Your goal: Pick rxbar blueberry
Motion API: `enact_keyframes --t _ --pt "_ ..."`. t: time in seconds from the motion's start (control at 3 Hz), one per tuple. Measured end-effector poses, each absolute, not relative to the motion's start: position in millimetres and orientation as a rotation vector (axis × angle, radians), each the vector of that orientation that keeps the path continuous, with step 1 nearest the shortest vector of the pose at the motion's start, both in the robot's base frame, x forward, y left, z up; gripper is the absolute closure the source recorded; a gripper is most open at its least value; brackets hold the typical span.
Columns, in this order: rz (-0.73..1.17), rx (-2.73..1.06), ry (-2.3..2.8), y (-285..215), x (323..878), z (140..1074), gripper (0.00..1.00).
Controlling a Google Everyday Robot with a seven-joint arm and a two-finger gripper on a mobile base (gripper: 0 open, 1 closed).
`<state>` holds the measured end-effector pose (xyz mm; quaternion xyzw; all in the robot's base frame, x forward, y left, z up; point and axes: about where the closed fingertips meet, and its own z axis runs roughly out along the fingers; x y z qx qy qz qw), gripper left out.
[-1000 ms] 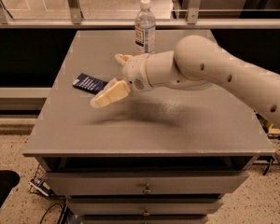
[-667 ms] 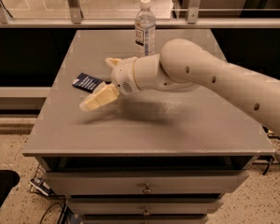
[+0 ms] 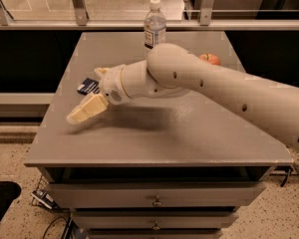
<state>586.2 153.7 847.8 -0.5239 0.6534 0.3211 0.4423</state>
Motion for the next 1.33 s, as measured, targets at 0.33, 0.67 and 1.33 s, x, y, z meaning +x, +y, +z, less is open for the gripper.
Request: enact_keyframes --t 0.33,0.67,1.33 --pt "0.838 -1.296 1.642 162 589 839 0.00" --pt "0.875 -1.254 1.657 155 601 830 0.00" --pt "0.889 -1.204 1.663 137 620 826 0.00"
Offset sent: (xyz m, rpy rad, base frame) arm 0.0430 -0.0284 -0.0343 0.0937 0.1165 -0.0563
